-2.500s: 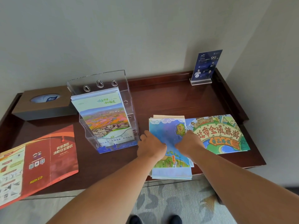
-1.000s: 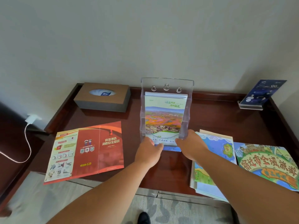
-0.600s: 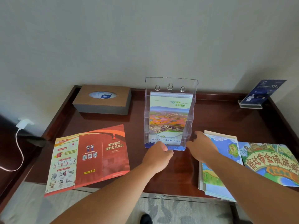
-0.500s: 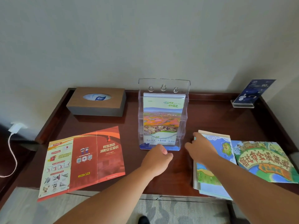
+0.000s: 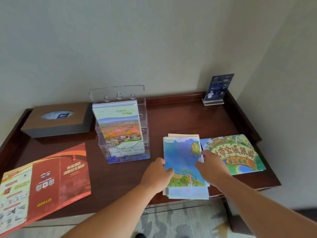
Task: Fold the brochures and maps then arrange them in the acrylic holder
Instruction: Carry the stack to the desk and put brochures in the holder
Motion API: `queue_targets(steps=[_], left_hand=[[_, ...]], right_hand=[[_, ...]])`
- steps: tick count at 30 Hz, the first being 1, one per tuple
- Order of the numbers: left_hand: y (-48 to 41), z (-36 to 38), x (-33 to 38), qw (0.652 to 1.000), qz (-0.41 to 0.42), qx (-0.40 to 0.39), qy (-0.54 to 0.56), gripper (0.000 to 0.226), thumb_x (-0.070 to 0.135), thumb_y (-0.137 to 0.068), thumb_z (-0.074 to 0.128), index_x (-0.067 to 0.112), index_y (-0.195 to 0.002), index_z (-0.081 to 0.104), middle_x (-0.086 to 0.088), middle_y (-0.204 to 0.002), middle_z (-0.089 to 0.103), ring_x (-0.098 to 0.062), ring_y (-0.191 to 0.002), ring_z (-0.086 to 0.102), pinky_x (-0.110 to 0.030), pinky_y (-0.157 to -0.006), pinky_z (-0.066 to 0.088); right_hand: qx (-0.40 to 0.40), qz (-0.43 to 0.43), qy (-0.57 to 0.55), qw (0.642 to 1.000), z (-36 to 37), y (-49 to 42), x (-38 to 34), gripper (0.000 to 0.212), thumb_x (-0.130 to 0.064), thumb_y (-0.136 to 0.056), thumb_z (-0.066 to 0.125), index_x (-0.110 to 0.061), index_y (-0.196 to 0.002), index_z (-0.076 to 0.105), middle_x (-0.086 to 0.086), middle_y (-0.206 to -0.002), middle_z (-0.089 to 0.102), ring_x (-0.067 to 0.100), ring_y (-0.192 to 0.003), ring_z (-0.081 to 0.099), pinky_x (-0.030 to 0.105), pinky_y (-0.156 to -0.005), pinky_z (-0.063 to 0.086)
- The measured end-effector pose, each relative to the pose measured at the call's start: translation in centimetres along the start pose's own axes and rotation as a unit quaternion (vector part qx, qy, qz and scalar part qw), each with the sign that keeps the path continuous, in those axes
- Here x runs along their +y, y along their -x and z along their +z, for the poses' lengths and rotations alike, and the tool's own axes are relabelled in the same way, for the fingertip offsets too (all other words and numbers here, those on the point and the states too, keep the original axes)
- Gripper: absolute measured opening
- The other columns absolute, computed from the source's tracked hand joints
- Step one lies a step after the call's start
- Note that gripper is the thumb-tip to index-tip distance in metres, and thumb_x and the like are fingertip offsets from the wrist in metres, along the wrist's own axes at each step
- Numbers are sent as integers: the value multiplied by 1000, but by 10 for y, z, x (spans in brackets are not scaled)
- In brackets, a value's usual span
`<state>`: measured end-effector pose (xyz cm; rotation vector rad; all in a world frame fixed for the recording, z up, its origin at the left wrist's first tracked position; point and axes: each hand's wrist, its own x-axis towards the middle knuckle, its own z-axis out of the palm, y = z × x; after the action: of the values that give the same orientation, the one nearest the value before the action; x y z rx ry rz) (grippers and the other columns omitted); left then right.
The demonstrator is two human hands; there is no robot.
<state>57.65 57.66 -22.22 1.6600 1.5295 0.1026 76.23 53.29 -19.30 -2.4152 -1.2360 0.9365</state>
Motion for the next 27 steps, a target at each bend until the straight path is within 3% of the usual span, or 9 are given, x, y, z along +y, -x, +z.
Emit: queue_targets(steps=[3,5,10,15,22,25,27], left_hand=[[0,9,10,1000,-19,9,-1,41,34,-85,54,15,-121,52,-12,-108,65,-28,-91,67,-36,-70,49],[-2,12,14,999,-31,14,-2,32,33,-83,54,15,-110,54,-10,-105,63,-29,-86,67,-34,-63,48],[-8,14,18,998,-61,34,8,28,30,-84,56,12,-106,54,-9,-97,64,-25,-73,63,-28,-53,39],[-10,15,20,995,-68,74,19,17,27,-89,57,16,-93,44,-1,-82,57,-15,-63,55,-27,-47,33],[-10,13,30,977,-64,88,182,18,20,-92,58,13,-85,43,-3,-74,44,-16,-60,37,-27,-49,28],[-12,9,30,969,-57,88,222,4,18,-96,52,15,-94,51,-6,-85,53,-17,-67,46,-27,-53,35],[-14,8,27,967,-53,99,229,4,18,-97,49,19,-96,53,-8,-94,59,-19,-75,54,-30,-59,40]], right_hand=[[-17,6,0,1000,-2,2,16,35,-25,-89,53,-15,-122,53,4,-101,60,20,-77,60,26,-55,39],[-34,8,-13,999,0,4,21,31,-24,-87,53,-16,-117,54,1,-98,59,16,-73,57,25,-52,37],[-55,-10,-42,998,4,3,24,44,-21,-86,54,-17,-129,52,2,-110,60,10,-71,50,21,-48,30],[-62,-5,-67,996,3,-1,27,40,-22,-85,54,-18,-125,53,-4,-96,52,8,-67,49,23,-49,33],[-64,-9,-58,996,2,-5,30,25,-23,-85,55,-18,-110,54,0,-96,58,10,-71,53,25,-53,37],[-48,-27,-42,998,-3,-6,33,12,-23,-86,55,-19,-97,55,2,-90,61,14,-72,57,26,-55,41],[-16,-39,-9,999,-9,-7,39,14,-22,-86,55,-19,-100,57,4,-99,59,18,-81,58,29,-64,48]])
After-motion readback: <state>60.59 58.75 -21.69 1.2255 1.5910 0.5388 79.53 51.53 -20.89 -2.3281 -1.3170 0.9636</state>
